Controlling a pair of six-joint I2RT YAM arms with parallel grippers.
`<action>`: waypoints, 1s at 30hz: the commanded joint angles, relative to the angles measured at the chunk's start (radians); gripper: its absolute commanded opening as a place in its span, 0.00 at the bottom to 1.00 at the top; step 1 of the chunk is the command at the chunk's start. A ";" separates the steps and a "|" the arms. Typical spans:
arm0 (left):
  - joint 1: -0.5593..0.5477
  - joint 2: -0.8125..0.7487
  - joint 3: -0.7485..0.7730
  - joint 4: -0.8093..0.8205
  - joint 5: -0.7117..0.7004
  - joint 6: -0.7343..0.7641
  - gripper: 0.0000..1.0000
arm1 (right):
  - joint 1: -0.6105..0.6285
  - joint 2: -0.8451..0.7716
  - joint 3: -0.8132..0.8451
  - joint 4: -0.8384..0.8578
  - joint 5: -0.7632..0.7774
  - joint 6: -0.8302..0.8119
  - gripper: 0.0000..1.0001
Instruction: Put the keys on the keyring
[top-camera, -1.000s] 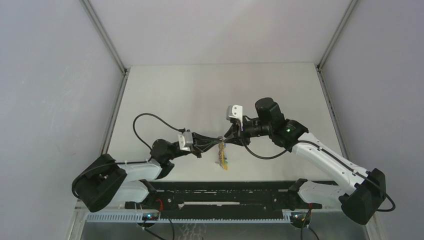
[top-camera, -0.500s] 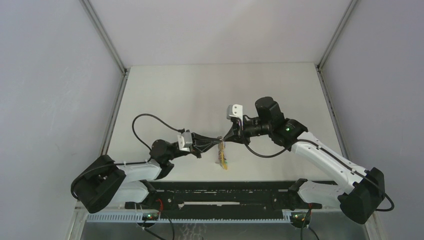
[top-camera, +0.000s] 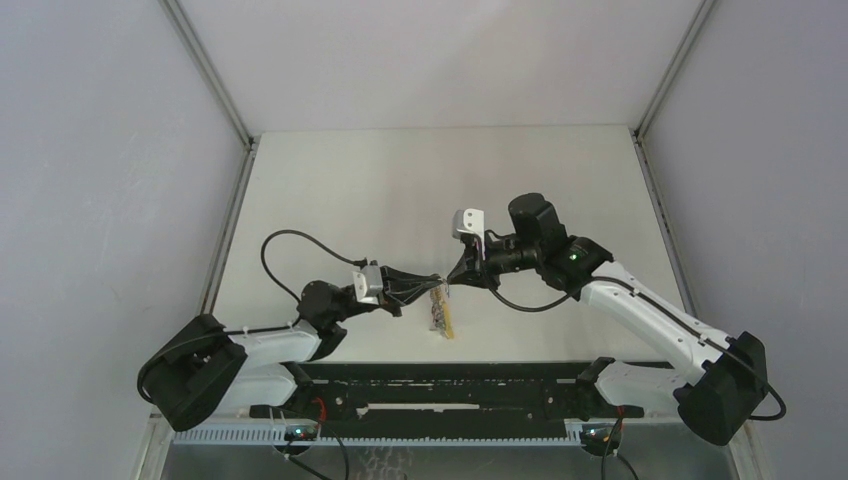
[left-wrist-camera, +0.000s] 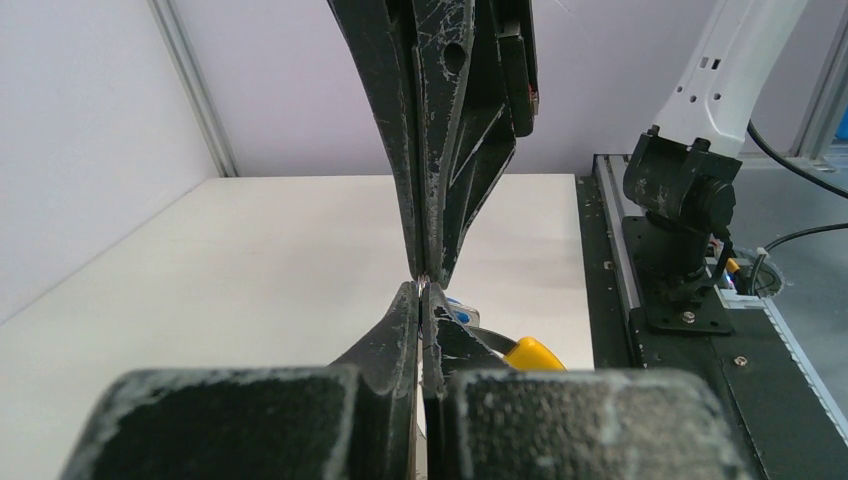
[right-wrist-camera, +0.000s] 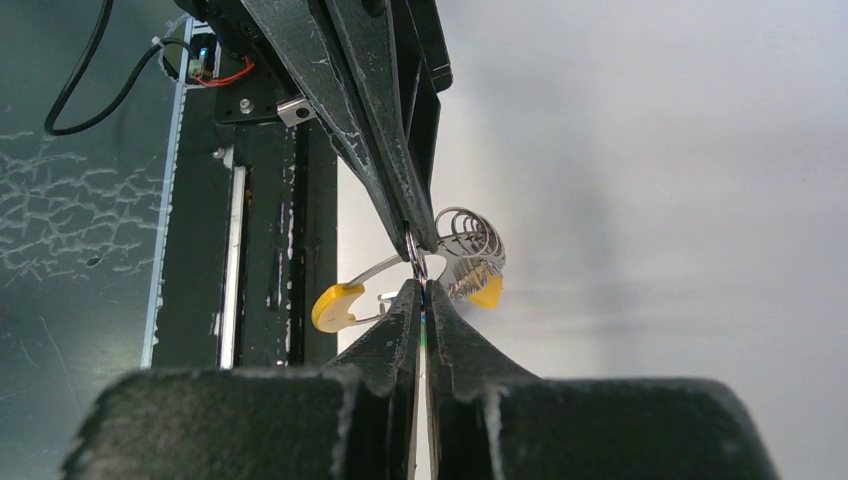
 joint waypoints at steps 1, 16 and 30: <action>-0.002 -0.038 -0.018 0.086 -0.034 0.025 0.00 | -0.014 0.010 0.008 -0.033 0.000 0.014 0.00; -0.002 -0.048 -0.020 0.093 -0.043 0.022 0.00 | 0.008 0.051 0.008 -0.016 0.017 0.048 0.01; -0.002 -0.065 -0.032 0.094 -0.056 0.025 0.00 | 0.026 0.049 0.004 -0.038 0.066 0.040 0.04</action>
